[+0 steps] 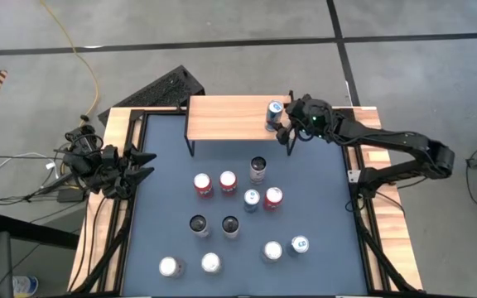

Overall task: Place canned beverage on shelf
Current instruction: Put the middle blue soda can on the shelf

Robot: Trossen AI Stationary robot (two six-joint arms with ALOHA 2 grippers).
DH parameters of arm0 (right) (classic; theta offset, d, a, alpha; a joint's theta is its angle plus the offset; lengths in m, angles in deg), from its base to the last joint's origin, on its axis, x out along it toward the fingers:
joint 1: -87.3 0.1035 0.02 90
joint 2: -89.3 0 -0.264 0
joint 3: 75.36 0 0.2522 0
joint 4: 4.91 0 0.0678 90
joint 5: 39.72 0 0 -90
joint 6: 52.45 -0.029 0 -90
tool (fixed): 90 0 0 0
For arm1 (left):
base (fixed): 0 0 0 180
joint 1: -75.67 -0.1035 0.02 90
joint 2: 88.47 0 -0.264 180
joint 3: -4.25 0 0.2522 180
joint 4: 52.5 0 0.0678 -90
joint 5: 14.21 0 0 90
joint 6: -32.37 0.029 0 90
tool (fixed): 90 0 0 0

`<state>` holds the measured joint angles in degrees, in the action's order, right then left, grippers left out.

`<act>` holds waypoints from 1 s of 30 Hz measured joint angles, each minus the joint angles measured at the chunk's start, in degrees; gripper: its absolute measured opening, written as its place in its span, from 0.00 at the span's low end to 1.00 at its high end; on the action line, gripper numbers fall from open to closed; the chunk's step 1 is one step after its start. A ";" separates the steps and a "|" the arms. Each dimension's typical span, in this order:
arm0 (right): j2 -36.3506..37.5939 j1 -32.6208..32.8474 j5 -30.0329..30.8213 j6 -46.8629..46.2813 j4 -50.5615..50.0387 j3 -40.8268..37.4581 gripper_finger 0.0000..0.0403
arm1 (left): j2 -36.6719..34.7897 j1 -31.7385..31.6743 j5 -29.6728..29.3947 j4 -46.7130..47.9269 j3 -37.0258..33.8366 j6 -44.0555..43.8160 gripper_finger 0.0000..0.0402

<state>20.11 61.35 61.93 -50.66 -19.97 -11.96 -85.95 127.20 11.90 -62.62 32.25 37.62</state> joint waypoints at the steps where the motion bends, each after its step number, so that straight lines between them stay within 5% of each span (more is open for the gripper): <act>1: -0.04 -0.07 0.09 0.02 0.04 -0.07 0.92 | 0.00 0.00 0.02 0.00 0.00 0.00 0.68; 12: -5.43 -0.44 0.52 -1.16 6.90 0.01 0.89 | 0.00 0.00 0.01 0.02 0.00 -0.02 0.68; 30: -6.91 -0.31 3.48 -3.93 7.44 0.01 0.57 | 0.00 0.00 0.08 0.02 0.00 -1.01 0.68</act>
<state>13.21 61.04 65.42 -54.58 -12.52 -11.95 -85.95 127.20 11.98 -62.60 32.25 36.62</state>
